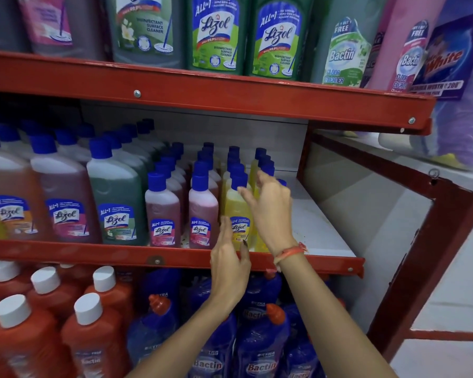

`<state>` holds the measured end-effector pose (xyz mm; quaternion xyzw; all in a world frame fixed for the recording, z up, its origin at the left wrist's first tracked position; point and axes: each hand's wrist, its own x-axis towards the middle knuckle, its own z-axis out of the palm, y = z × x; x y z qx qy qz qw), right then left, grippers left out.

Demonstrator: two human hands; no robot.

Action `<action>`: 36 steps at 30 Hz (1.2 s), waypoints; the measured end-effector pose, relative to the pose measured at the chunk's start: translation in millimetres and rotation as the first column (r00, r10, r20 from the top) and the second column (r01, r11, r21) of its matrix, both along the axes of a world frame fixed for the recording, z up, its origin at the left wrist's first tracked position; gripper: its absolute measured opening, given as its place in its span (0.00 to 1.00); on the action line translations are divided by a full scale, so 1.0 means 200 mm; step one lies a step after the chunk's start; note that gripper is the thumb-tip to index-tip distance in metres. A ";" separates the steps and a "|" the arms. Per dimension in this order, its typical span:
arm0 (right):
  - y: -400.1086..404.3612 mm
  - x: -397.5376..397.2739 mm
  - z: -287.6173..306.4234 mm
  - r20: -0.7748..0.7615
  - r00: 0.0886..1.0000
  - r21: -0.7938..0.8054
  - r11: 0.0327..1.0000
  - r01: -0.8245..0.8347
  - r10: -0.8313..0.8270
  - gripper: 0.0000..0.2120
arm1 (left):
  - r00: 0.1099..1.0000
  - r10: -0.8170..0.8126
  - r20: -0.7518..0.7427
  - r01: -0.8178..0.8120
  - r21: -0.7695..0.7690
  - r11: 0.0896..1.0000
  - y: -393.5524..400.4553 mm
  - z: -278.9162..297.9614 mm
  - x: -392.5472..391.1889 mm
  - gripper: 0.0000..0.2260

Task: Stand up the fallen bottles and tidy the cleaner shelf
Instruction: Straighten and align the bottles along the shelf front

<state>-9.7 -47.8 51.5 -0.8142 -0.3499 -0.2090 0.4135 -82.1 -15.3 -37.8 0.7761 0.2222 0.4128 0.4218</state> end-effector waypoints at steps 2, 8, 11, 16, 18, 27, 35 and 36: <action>0.03 0.00 0.00 -0.055 0.998 -0.101 0.995 0.019 -0.025 0.19 | 0.999 -0.033 -0.040 0.033 0.002 0.999 0.01 0.00 0.01 0.30; 0.06 0.03 0.02 -0.038 0.998 -0.262 0.964 0.040 -0.052 0.15 | 0.995 -0.063 -0.077 0.060 -0.038 0.997 0.05 0.01 0.03 0.30; 0.06 0.06 0.05 -0.051 0.997 -0.326 0.945 0.033 -0.052 0.17 | 0.993 -0.069 -0.092 0.064 -0.050 0.997 0.06 0.02 0.04 0.31; 0.07 0.06 0.08 -0.120 0.992 -0.391 0.920 -0.020 -0.029 0.17 | 0.993 -0.071 -0.096 0.064 -0.076 0.995 0.06 0.04 0.04 0.33; 0.06 0.06 0.08 -0.139 0.990 -0.378 0.924 -0.052 -0.001 0.19 | 0.993 -0.074 -0.096 0.066 -0.084 0.994 0.06 0.05 0.03 0.34; 0.00 0.07 0.05 -0.139 0.981 -0.309 0.936 -0.170 0.133 0.18 | 0.994 -0.050 -0.101 0.037 -0.129 0.991 0.05 0.08 -0.02 0.35; -0.01 0.07 0.04 -0.118 0.981 -0.309 0.933 -0.183 0.153 0.18 | 0.993 -0.046 -0.110 0.029 -0.149 0.988 0.02 0.08 -0.04 0.34; -0.01 0.07 0.04 -0.117 0.981 -0.310 0.933 -0.182 0.152 0.18 | 0.993 -0.047 -0.110 0.030 -0.152 0.988 0.02 0.08 -0.05 0.34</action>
